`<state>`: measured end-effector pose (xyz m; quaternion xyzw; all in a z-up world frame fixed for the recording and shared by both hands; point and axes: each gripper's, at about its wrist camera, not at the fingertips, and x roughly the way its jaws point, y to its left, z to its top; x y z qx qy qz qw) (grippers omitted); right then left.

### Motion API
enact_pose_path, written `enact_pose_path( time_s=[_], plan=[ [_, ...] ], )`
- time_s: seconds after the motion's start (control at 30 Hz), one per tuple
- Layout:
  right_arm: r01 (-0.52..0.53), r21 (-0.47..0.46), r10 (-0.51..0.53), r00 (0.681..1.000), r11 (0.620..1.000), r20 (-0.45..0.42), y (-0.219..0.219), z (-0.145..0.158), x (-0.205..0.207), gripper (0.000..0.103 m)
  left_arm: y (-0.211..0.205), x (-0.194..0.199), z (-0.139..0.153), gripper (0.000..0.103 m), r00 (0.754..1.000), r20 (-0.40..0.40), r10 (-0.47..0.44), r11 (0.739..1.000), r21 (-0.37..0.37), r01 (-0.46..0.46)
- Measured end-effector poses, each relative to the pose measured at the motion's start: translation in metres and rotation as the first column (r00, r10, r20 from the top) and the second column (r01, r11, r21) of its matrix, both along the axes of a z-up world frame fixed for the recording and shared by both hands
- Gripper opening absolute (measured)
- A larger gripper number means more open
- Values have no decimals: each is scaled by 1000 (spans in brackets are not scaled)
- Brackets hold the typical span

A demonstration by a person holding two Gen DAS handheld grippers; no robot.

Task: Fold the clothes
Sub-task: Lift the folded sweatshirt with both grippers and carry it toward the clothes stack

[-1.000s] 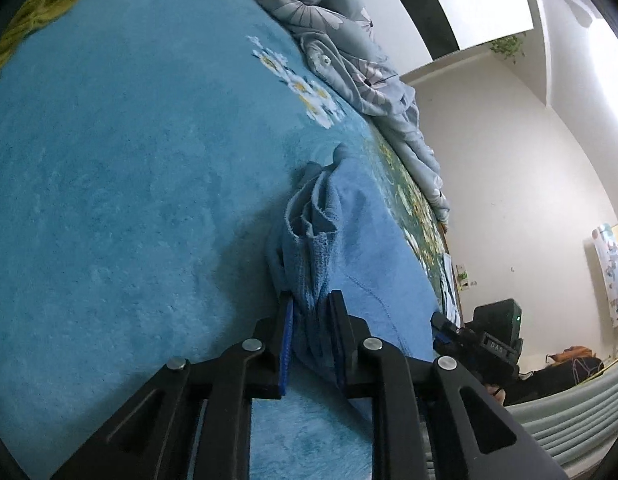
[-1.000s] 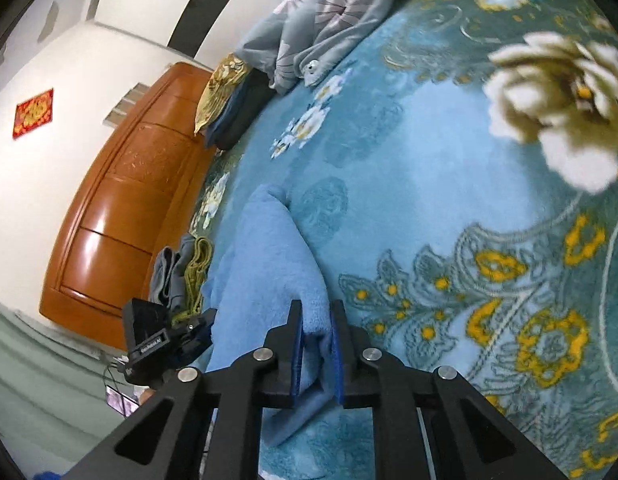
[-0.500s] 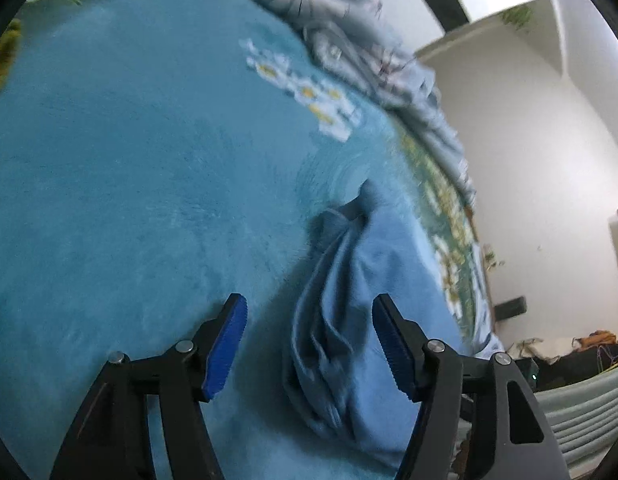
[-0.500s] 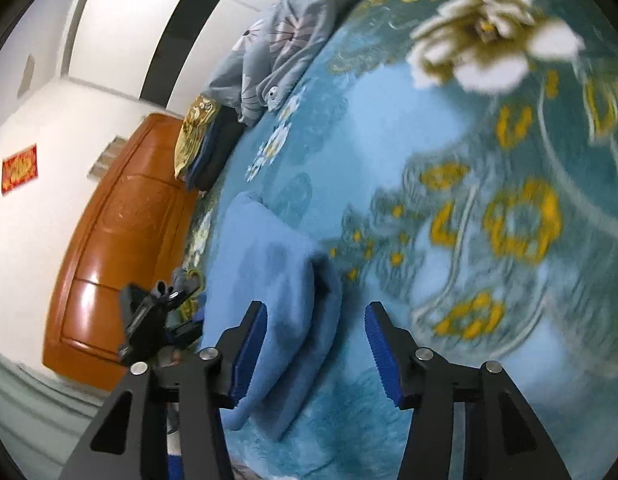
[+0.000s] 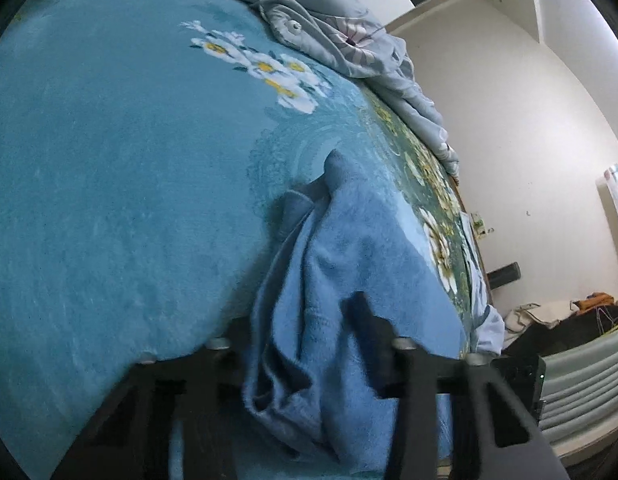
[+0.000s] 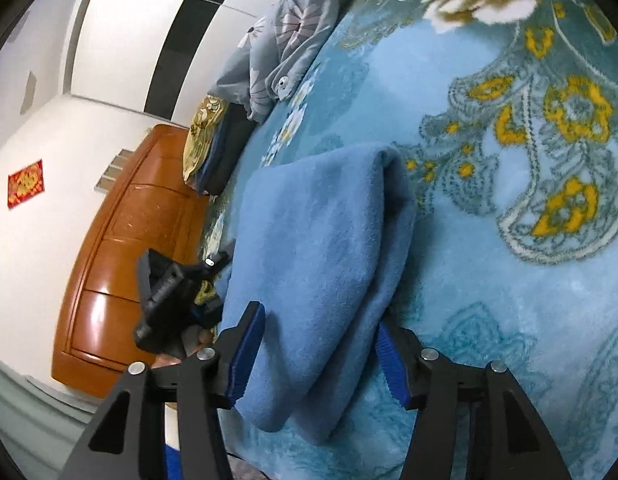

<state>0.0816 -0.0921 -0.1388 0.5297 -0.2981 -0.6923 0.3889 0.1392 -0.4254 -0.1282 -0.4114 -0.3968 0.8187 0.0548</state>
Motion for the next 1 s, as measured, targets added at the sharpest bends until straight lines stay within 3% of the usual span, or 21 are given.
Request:
enact_pose_path(
  time_s=[0.07, 0.13, 0.2, 0.23, 0.47, 0.63, 0.7, 0.77, 0.87, 1.0],
  plan=[
    [-7, -10, 7, 1000, 1000, 2, 0, 2, -3, 52, -3, 6, -1, 20, 999, -19, 27, 999, 30, -26],
    [-19, -13, 19, 1000, 1000, -7, -2, 5, -6, 38, -6, 15, -1, 16, 998, -32, 55, 996, 71, -53],
    [-42, -10, 42, 999, 999, -23, -4, 9, -10, 16, -5, 21, 2, 14, 996, -41, 77, 994, 80, -74],
    [-59, -11, 58, 998, 998, -36, -6, 14, -13, 13, -4, 26, 5, 14, 995, -50, 86, 994, 76, -82],
    [-202, 27, 204, 965, 979, -167, -25, 57, -30, 12, 5, 81, 44, 13, 970, -176, 170, 985, 27, -168],
    [-369, 25, 361, 889, 929, -282, -49, 81, -26, 12, 6, 135, 60, 13, 936, -262, 233, 969, -18, -247],
    [-429, 35, 416, 850, 903, -324, -61, 84, -22, 12, 6, 148, 50, 13, 937, -241, 255, 962, -37, -271],
    [-454, 57, 448, 839, 889, -310, -70, 72, -20, 12, 4, 153, 34, 13, 943, -191, 271, 960, -20, -280],
    [-463, 103, 474, 847, 880, -239, -79, 41, -22, 12, 5, 158, 3, 13, 952, -108, 285, 958, 13, -286],
    [-442, 106, 454, 875, 891, -169, -73, 11, -24, 12, 2, 166, -17, 13, 945, -94, 314, 947, 97, -305]
  ],
)
